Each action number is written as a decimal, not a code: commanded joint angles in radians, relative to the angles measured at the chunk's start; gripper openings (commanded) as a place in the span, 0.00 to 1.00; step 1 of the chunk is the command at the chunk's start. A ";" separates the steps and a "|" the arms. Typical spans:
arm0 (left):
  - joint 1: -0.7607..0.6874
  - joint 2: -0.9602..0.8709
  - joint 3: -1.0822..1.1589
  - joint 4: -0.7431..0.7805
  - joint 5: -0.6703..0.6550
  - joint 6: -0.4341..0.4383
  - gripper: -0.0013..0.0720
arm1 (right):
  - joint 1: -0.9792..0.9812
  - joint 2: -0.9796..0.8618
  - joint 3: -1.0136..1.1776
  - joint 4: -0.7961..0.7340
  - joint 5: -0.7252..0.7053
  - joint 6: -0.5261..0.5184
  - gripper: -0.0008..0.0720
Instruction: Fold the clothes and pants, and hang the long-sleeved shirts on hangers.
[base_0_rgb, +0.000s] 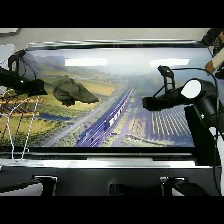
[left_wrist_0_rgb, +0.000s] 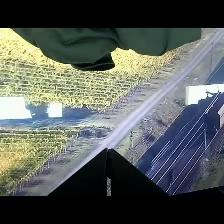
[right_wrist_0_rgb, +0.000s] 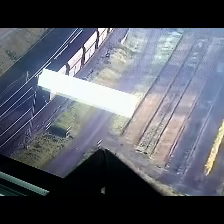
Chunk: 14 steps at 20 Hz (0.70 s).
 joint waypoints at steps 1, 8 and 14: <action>0.001 0.000 0.000 0.000 0.000 0.000 0.04 | 0.001 0.001 0.001 0.000 0.000 0.000 0.05; -0.002 -0.001 0.000 0.000 0.000 -0.009 0.05 | 0.001 0.001 0.001 0.000 -0.023 0.000 0.05; 0.001 -0.077 0.000 0.076 0.193 -0.121 1.00 | 0.001 0.001 0.001 0.004 -0.019 0.039 0.05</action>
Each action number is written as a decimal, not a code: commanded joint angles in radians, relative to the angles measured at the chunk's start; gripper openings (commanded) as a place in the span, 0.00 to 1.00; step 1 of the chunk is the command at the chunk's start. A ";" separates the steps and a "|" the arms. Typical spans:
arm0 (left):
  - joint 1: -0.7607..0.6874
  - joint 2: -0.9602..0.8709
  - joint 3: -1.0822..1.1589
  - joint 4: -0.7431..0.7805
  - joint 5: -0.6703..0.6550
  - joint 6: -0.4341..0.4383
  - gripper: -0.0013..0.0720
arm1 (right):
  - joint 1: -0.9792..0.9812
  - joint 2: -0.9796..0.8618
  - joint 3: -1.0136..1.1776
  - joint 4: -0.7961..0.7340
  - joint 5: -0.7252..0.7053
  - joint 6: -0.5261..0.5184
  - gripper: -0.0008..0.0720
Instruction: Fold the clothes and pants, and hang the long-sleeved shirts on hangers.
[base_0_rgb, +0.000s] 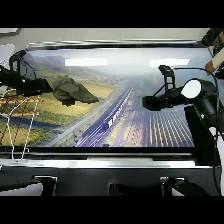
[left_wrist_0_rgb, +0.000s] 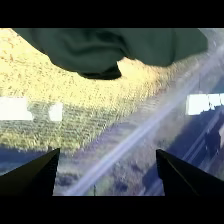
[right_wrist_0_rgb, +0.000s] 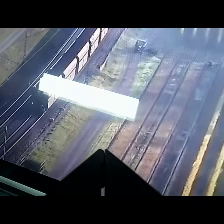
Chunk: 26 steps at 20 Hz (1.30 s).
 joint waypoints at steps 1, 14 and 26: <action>0.002 -0.081 0.000 0.045 0.169 -0.060 1.00 | 0.001 0.001 0.001 0.002 -0.001 0.015 0.05; -0.042 -0.395 0.069 -0.308 0.078 0.079 0.04 | 0.001 0.003 0.001 0.002 0.039 0.054 0.05; -0.745 -0.334 0.083 -0.254 0.054 -0.173 0.04 | -0.001 0.313 0.001 -0.300 0.299 0.021 0.05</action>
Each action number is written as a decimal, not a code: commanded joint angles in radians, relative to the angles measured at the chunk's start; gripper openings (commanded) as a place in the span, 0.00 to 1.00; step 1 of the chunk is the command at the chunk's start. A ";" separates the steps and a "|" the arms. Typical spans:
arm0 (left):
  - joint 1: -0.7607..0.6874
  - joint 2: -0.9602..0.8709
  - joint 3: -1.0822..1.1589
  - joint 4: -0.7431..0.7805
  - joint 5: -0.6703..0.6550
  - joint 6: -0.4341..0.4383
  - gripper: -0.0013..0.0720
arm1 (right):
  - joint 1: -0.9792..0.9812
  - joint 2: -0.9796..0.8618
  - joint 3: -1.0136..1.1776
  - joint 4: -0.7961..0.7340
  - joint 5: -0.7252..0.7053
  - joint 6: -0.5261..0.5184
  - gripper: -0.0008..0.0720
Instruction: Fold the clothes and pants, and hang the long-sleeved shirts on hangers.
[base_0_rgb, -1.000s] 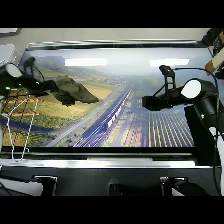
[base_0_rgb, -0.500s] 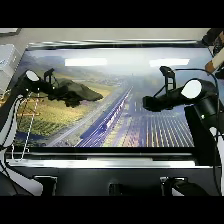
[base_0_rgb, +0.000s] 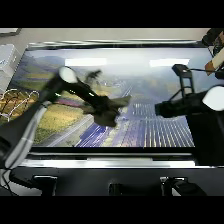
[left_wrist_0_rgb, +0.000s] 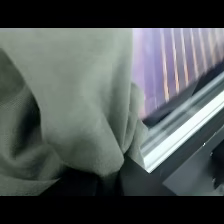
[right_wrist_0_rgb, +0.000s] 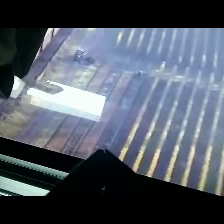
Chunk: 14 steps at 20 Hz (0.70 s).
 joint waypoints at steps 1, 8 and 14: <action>-0.195 -0.082 -0.004 0.089 0.045 -0.111 0.04 | -0.001 0.109 0.001 -0.115 0.123 -0.001 0.05; -0.065 0.023 0.064 0.083 -0.042 -0.151 0.94 | -0.001 0.171 0.001 -0.087 0.076 0.165 0.66; 0.197 0.273 0.068 0.087 -0.173 -0.082 0.94 | -0.190 0.032 -0.001 -0.055 -0.190 0.252 0.67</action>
